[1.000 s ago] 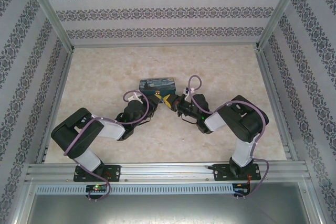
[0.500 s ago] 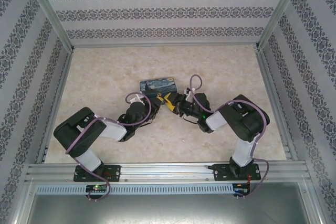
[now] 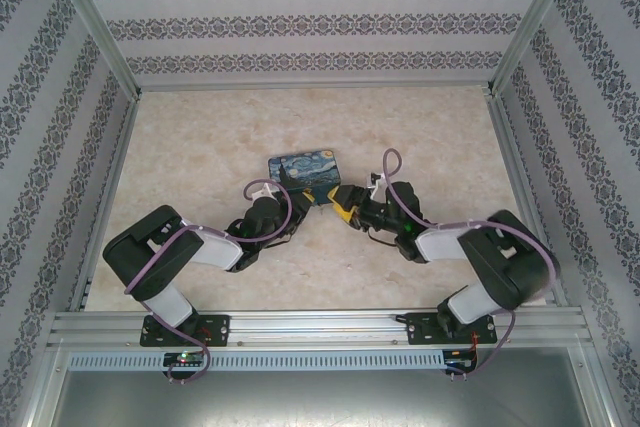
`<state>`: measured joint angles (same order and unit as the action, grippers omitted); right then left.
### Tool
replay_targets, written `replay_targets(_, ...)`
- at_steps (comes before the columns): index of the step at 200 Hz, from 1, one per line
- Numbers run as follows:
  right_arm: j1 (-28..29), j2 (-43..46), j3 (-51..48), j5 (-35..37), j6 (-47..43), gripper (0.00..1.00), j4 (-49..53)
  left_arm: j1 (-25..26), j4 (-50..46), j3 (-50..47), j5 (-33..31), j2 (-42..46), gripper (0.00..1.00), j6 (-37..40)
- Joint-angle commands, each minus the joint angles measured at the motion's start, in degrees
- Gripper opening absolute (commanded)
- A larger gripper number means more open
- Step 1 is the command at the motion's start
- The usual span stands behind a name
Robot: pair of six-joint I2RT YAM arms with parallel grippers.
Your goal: Unlock the padlock with the key
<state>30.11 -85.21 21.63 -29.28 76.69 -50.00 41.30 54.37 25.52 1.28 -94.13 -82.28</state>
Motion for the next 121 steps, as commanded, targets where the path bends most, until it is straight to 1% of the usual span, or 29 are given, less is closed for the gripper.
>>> replay_targets(1,0.24,7.59,2.18,1.15,-14.47,0.56,21.48,0.62,-0.27,0.14,-0.05,0.27,0.00,2.40)
replay_targets(13,1.33,12.13,5.86,4.99,-22.93,0.55,35.06,0.63,-0.73,0.10,0.21,0.37,0.00,2.61)
replay_targets(22,2.19,14.61,8.40,8.08,-29.11,0.54,42.44,0.63,-1.05,0.13,0.41,0.56,0.00,2.87)
replay_targets(34,3.16,16.56,11.07,11.70,-35.34,0.53,48.83,0.63,-1.58,0.27,0.56,0.78,0.00,3.16)
replay_targets(47,4.30,17.18,13.13,14.90,-41.33,0.51,52.89,0.65,-2.02,0.54,0.74,0.86,0.00,3.42)
replay_targets(83,9.25,15.05,14.76,21.74,-53.36,0.48,53.63,0.62,-2.89,1.24,1.78,0.91,0.00,3.35)
replay_targets(106,12.53,12.97,14.06,27.24,-58.49,0.47,51.00,0.63,-3.47,1.52,2.24,1.21,0.00,3.35)
replay_targets(121,14.10,11.08,13.65,29.24,-60.88,0.47,49.03,0.63,-3.52,1.55,2.50,1.32,0.00,3.34)
